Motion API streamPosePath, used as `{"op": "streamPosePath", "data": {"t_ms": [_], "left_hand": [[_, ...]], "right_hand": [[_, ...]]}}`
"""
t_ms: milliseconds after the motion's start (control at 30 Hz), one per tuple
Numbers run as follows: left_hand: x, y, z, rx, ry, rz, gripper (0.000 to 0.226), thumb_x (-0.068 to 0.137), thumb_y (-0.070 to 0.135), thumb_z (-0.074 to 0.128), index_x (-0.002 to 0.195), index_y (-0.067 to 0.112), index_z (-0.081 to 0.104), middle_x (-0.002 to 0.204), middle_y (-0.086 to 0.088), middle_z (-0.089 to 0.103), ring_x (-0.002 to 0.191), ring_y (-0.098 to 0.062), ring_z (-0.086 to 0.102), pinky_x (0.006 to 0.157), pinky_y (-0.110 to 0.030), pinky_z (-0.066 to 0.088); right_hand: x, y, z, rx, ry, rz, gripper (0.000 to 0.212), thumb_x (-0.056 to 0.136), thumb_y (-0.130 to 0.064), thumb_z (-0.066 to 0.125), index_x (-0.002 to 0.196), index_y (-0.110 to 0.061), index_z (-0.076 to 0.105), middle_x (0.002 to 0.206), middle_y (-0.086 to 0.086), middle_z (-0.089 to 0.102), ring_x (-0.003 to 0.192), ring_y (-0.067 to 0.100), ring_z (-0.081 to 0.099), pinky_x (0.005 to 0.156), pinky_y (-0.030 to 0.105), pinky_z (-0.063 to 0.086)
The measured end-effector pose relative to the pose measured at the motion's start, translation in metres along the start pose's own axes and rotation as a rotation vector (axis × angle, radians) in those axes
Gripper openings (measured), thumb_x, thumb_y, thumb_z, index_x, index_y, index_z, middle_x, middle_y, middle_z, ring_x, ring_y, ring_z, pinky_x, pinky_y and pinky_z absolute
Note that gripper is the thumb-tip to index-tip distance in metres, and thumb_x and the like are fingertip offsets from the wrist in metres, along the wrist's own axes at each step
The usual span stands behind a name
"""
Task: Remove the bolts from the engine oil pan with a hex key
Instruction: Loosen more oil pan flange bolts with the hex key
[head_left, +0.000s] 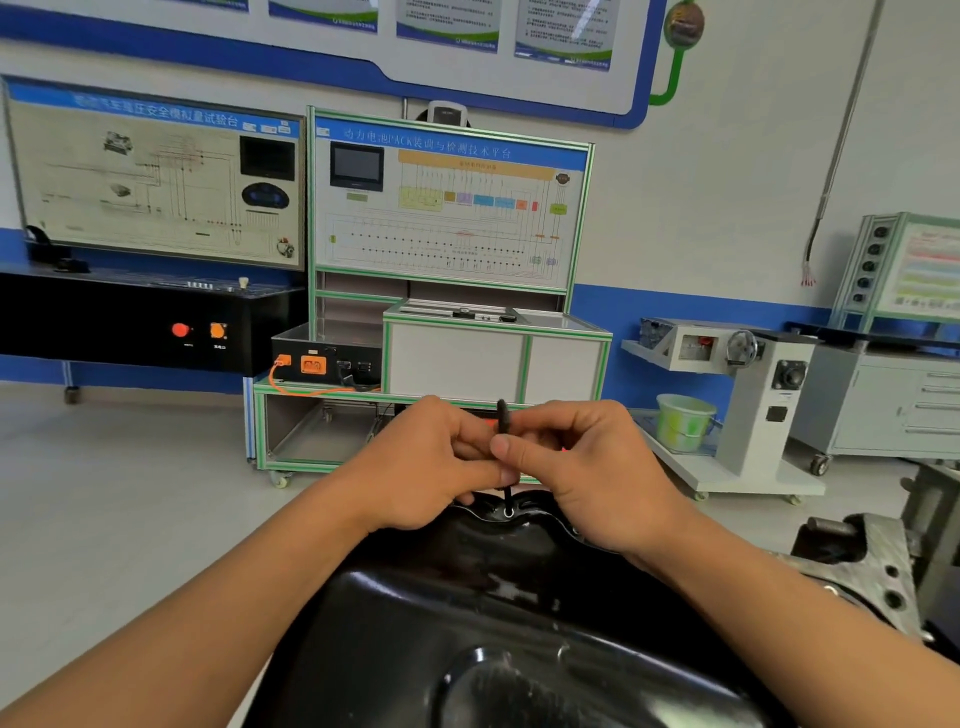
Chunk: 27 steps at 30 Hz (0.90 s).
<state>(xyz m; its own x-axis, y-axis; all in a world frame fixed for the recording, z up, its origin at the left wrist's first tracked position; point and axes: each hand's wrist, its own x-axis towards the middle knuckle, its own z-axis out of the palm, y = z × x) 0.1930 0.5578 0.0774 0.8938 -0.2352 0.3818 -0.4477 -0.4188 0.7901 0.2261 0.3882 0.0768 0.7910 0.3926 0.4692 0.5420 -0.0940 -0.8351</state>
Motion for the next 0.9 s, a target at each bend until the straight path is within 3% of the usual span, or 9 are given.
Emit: {"op": "streamPosePath", "data": {"t_ms": [133, 200, 300, 400, 467, 600, 733, 833, 900], "left_hand": [[0.0039, 0.0005, 0.0006, 0.021, 0.036, 0.010, 0.035, 0.079, 0.010, 0.080, 0.057, 0.035, 0.072, 0.054, 0.011, 0.061, 0.054, -0.004, 0.052, 0.057, -0.015, 0.044], [0.0045, 0.0018, 0.0015, 0.031, 0.032, 0.020, 0.038, 0.079, 0.010, 0.081, 0.057, 0.039, 0.071, 0.052, 0.016, 0.060, 0.052, 0.004, 0.052, 0.056, -0.008, 0.041], [0.0015, 0.0021, 0.0020, 0.002, -0.024, 0.051, 0.040, 0.083, 0.005, 0.076, 0.069, 0.043, 0.075, 0.068, 0.017, 0.070, 0.068, 0.005, 0.062, 0.069, -0.010, 0.047], [-0.0014, 0.0014, 0.0013, -0.029, -0.050, 0.064, 0.031, 0.087, 0.002, 0.072, 0.083, 0.033, 0.078, 0.083, 0.010, 0.077, 0.084, 0.000, 0.068, 0.082, -0.016, 0.053], [-0.0002, 0.0003, 0.0006, -0.002, -0.018, 0.061, 0.036, 0.086, 0.004, 0.074, 0.073, 0.037, 0.077, 0.071, 0.013, 0.074, 0.073, 0.006, 0.064, 0.073, -0.011, 0.049], [0.0031, -0.0005, 0.0008, 0.018, 0.044, 0.052, 0.038, 0.080, 0.007, 0.080, 0.058, 0.037, 0.072, 0.059, 0.012, 0.067, 0.060, 0.004, 0.059, 0.065, -0.014, 0.047], [0.0036, -0.0008, 0.0028, 0.016, 0.031, 0.052, 0.020, 0.080, 0.011, 0.081, 0.074, 0.029, 0.076, 0.072, -0.003, 0.072, 0.069, -0.007, 0.060, 0.071, -0.022, 0.050], [0.0006, 0.0015, 0.0035, 0.002, -0.040, 0.059, 0.027, 0.088, 0.006, 0.072, 0.082, 0.031, 0.077, 0.084, -0.002, 0.077, 0.082, -0.006, 0.066, 0.085, -0.026, 0.054], [0.0007, 0.0028, 0.0030, 0.020, -0.024, 0.052, 0.035, 0.087, 0.006, 0.073, 0.072, 0.037, 0.077, 0.074, 0.002, 0.076, 0.075, -0.001, 0.065, 0.075, -0.022, 0.055]], "right_hand": [[0.0013, 0.0016, 0.0010, 0.034, -0.024, -0.020, 0.008, 0.080, -0.004, 0.080, 0.084, -0.010, 0.079, 0.061, 0.010, 0.061, 0.061, 0.018, 0.048, 0.063, 0.031, 0.045], [0.0010, 0.0004, 0.0017, 0.050, -0.032, -0.028, 0.009, 0.082, -0.001, 0.078, 0.087, -0.009, 0.080, 0.073, 0.026, 0.068, 0.066, 0.028, 0.057, 0.071, 0.044, 0.053], [-0.0001, -0.0009, 0.0008, 0.060, -0.029, -0.042, 0.009, 0.083, -0.002, 0.077, 0.088, -0.009, 0.080, 0.086, 0.030, 0.071, 0.084, 0.051, 0.067, 0.084, 0.059, 0.055], [0.0004, 0.0007, -0.0012, 0.029, -0.018, -0.046, 0.005, 0.082, -0.005, 0.079, 0.087, -0.003, 0.078, 0.069, 0.014, 0.069, 0.062, 0.031, 0.061, 0.069, 0.039, 0.055], [0.0013, 0.0015, -0.0014, 0.015, 0.000, -0.038, 0.011, 0.080, -0.006, 0.081, 0.089, -0.002, 0.076, 0.063, 0.005, 0.061, 0.058, 0.014, 0.054, 0.063, 0.027, 0.050], [0.0009, -0.0007, 0.0001, 0.042, 0.015, -0.021, 0.009, 0.078, -0.005, 0.082, 0.084, -0.007, 0.076, 0.066, 0.007, 0.063, 0.061, 0.015, 0.055, 0.063, 0.025, 0.051], [0.0001, -0.0007, -0.0001, 0.046, 0.020, -0.016, 0.005, 0.080, -0.004, 0.081, 0.080, -0.005, 0.075, 0.065, 0.007, 0.064, 0.063, 0.016, 0.057, 0.064, 0.027, 0.052], [-0.0001, 0.0004, -0.0009, 0.047, 0.030, -0.009, 0.007, 0.080, -0.004, 0.081, 0.080, -0.003, 0.075, 0.064, 0.004, 0.064, 0.063, 0.015, 0.057, 0.064, 0.027, 0.053], [-0.0003, 0.0001, -0.0008, 0.043, 0.027, -0.010, 0.007, 0.079, -0.004, 0.082, 0.081, -0.005, 0.075, 0.062, 0.002, 0.063, 0.059, 0.011, 0.055, 0.060, 0.022, 0.051]]}}
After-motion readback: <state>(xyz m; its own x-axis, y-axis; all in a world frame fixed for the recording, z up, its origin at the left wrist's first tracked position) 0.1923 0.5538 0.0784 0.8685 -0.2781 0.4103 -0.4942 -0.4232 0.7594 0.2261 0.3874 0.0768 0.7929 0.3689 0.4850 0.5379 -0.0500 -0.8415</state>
